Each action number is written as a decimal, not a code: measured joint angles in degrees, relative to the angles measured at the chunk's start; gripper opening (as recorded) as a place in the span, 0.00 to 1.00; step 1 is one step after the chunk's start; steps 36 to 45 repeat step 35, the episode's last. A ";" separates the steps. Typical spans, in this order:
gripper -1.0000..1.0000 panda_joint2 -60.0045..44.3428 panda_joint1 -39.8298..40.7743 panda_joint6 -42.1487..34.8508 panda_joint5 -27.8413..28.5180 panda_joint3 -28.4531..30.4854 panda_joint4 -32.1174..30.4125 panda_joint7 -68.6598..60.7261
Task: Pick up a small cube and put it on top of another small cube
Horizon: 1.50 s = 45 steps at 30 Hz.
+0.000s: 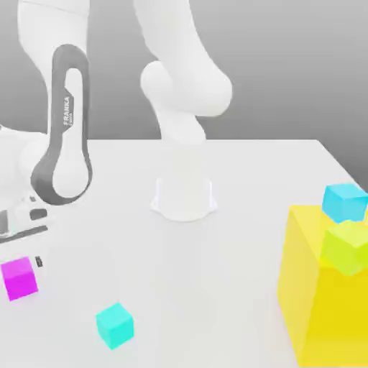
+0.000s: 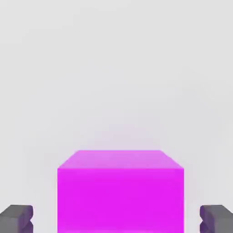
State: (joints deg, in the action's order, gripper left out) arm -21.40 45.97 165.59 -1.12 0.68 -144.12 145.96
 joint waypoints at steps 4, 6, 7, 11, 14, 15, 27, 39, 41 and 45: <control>0.00 -0.82 -0.01 0.78 -0.03 0.00 0.15 -0.02; 0.00 1.22 0.01 -0.89 -0.07 0.00 -0.21 0.00; 0.00 2.97 -0.02 -2.31 -0.04 0.05 -0.52 0.04; 0.00 10.41 -1.20 -9.26 0.96 -0.68 -0.93 1.00; 0.00 14.00 -6.59 -16.16 1.96 -5.13 3.04 3.06; 0.00 15.09 -8.86 -18.50 2.07 -6.94 4.49 3.61; 0.00 25.13 -41.75 -45.72 -0.54 -23.69 21.60 7.63; 1.00 22.57 -45.41 -42.20 0.74 -25.79 19.78 9.57; 1.00 22.57 -45.41 -42.20 0.74 -25.79 19.78 9.57; 1.00 22.57 -45.41 -42.20 0.74 -25.79 19.78 9.57</control>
